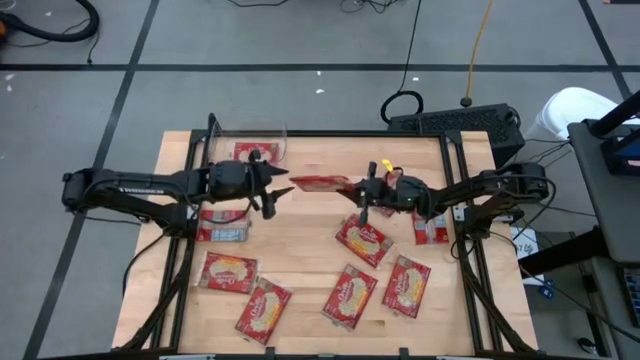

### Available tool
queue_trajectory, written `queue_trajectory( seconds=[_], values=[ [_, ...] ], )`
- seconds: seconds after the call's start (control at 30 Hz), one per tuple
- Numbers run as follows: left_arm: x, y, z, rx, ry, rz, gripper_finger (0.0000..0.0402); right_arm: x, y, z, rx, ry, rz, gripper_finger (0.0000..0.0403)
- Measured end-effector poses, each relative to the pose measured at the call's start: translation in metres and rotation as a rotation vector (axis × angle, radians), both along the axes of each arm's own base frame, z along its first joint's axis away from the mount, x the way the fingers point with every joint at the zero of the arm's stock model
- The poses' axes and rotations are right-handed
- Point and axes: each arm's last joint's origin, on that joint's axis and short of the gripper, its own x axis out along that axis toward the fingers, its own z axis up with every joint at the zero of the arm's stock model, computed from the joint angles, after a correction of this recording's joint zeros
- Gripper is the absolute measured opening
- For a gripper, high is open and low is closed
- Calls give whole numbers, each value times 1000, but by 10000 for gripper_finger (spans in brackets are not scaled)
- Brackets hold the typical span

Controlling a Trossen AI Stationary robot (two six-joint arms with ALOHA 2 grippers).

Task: Sort popcorn bags into baskets
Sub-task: Put the red popcorn bag into the transparent bin

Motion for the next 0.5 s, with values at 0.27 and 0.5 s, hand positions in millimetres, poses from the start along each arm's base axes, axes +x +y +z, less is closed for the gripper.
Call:
queue_trajectory(
  seconds=[0.27,0.5],
  values=[
    [4,-6,2,43,-139,-88,237,-3,0,0,11,-29,1,4],
    [4,-7,3,46,-150,-120,237,-3,0,2,13,-48,3,4]
  ],
)
